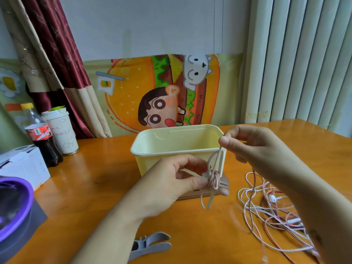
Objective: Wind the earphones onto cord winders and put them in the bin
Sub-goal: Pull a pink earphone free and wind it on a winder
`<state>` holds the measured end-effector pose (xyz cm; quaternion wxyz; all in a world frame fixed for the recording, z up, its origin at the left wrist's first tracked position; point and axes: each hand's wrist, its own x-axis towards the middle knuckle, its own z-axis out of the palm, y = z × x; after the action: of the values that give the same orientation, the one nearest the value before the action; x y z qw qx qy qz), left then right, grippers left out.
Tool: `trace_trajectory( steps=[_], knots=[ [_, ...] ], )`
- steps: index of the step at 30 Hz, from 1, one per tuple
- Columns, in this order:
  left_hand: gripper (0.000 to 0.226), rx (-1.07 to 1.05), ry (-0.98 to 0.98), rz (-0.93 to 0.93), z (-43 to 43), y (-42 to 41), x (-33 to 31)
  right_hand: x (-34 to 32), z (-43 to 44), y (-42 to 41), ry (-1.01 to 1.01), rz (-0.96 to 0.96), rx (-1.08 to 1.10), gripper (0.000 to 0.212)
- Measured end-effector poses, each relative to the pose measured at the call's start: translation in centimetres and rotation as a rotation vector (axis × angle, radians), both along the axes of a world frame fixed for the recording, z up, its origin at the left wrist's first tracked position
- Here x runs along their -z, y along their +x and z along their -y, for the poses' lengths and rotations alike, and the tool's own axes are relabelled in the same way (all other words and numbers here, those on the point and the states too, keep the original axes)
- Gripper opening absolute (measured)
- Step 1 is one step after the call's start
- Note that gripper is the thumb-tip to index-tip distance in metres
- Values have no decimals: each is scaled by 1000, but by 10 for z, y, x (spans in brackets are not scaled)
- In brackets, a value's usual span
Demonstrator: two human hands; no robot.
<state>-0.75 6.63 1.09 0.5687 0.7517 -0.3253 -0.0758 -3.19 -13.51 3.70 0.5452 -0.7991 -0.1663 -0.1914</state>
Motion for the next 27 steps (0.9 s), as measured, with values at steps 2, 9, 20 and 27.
trace_trajectory(
  steps=[2,9,20,27],
  knots=[
    [22,24,-66,-16,-1,-1,-3,7,-3,5,185,-77,-93,27],
    [27,-31,-322,-170,3,-5,-7,37,-33,16,299,-326,-160,31],
    [35,-383,-571,-404,-3,13,2,23,-38,-2,-533,-143,19,22],
    [43,-348,-624,-508,-1,14,4,10,-30,-8,-748,-16,158,22]
  ],
)
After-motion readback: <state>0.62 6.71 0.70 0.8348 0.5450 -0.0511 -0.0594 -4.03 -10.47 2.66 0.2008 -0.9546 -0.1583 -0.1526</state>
